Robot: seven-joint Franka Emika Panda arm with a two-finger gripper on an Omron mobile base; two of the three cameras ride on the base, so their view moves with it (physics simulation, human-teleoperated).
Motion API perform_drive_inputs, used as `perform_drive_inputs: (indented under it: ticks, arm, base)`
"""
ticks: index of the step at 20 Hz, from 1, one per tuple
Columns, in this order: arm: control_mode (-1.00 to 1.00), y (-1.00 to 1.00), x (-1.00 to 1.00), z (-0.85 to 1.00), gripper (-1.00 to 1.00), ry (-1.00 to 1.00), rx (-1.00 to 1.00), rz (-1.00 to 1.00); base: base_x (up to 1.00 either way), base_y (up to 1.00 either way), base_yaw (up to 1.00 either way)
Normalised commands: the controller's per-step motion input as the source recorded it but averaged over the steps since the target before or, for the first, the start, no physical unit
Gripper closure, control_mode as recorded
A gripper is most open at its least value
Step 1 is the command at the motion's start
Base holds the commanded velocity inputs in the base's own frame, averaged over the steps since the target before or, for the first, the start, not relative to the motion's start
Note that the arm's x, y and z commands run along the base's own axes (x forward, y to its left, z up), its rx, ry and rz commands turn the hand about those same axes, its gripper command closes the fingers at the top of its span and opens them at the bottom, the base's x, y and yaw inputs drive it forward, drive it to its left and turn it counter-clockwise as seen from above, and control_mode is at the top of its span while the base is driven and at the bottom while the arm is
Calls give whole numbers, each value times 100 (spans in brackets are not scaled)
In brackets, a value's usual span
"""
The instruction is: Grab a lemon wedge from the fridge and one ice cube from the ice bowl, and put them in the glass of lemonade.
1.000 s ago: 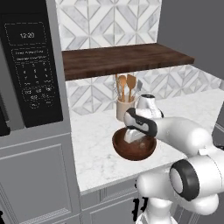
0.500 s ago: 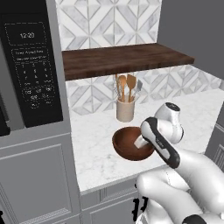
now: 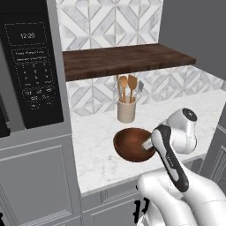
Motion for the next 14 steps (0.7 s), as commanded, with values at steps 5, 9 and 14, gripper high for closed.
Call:
perform_drive_inputs:
  ticks: [5,9,14]
  arm:
    - [-100,-27,43,98,100,33,-16,-3]
    - [-100,-51,32,61,100,37,-10,-17]
    - [-100,-91,22,15,100,10,3,-29]
  base:
    - [0,0,0]
    - [0,0,0]
    - [0,0,0]
